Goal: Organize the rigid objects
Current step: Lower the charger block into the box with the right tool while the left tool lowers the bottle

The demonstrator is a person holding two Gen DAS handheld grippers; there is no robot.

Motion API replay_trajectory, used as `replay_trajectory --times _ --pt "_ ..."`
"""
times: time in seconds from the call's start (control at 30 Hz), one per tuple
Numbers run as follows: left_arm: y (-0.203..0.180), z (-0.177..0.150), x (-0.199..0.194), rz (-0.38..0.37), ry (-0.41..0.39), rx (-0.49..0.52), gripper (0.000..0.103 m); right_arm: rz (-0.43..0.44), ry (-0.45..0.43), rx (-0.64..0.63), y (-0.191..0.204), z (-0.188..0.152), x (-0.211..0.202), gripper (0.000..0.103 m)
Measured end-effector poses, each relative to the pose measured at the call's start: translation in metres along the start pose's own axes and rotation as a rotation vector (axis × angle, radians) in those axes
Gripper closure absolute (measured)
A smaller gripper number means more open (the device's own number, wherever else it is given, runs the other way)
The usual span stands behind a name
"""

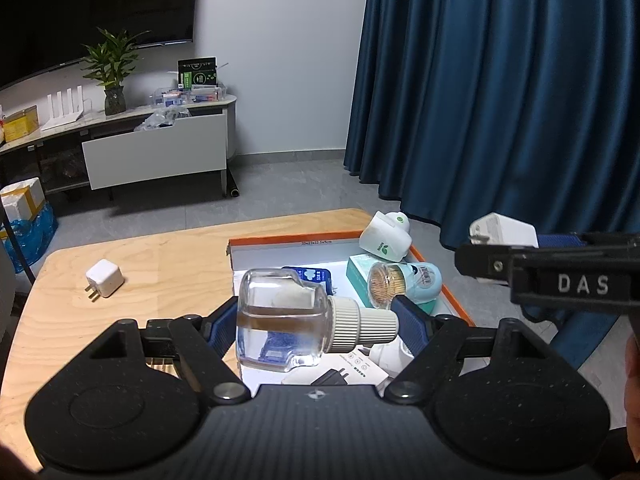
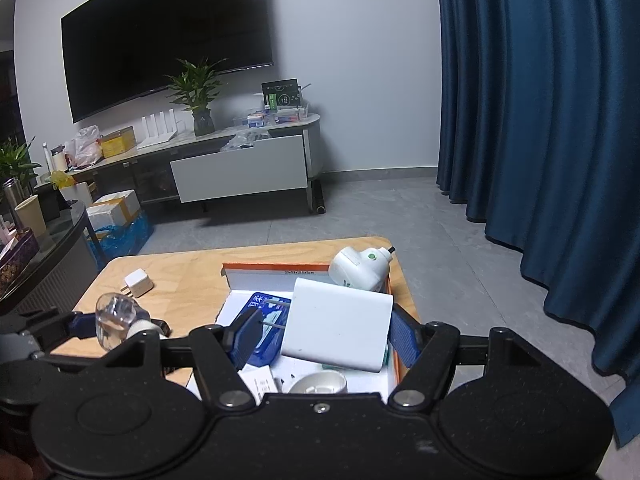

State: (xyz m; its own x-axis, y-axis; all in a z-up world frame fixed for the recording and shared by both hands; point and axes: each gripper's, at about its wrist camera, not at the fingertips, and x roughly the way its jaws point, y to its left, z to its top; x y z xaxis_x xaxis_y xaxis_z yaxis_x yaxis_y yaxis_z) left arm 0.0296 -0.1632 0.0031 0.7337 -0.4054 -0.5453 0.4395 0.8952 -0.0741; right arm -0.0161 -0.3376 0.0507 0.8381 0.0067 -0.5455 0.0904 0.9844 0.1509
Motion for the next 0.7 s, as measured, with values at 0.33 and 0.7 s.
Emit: replay_trajectory --times 0.33,0.7 --pt "-0.002 0.004 0.022 -0.016 0.025 0.002 0.022 0.006 0.018 0.000 -0.002 0.011 0.028 0.022" --pt "-0.004 0.006 0.042 -0.034 0.045 0.007 0.022 0.032 0.046 -0.007 0.001 0.023 0.063 0.022"
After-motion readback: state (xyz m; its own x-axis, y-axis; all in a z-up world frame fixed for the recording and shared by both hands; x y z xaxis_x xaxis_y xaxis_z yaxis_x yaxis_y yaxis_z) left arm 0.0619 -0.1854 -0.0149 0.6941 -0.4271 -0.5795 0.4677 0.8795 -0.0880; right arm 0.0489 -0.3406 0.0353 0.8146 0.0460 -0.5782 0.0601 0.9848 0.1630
